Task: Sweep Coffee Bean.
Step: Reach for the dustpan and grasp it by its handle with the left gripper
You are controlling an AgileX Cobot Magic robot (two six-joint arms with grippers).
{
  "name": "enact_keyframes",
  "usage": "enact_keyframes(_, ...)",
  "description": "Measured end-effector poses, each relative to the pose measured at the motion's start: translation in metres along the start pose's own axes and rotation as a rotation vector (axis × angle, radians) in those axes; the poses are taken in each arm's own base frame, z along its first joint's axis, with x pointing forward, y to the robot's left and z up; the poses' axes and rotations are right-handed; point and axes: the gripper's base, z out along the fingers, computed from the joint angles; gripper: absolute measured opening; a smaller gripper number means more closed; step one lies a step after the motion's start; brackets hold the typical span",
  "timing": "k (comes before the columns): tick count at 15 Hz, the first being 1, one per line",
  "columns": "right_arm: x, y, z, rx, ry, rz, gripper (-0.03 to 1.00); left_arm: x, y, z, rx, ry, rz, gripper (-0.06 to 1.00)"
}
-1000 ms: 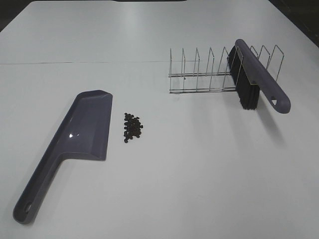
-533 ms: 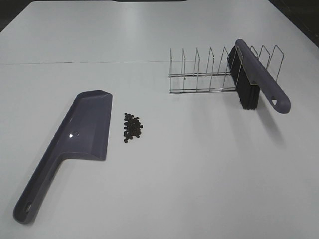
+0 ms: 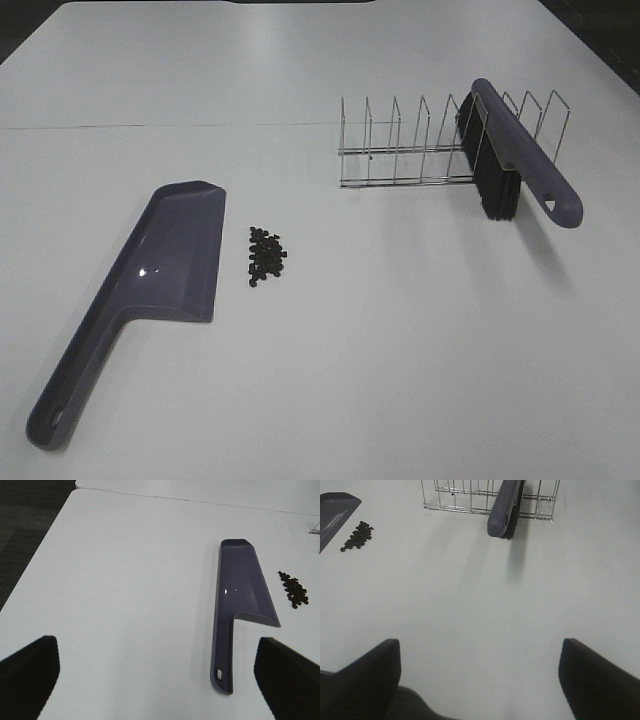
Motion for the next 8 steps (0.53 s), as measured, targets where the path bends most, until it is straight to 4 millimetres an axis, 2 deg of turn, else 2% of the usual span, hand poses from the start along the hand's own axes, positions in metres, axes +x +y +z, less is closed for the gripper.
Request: enact_keyframes(8, 0.0000, 0.0000, 0.0000, 0.000, 0.000, 0.000, 0.76, 0.0000, 0.0000, 0.0000, 0.000, 0.000, 0.000, 0.98)
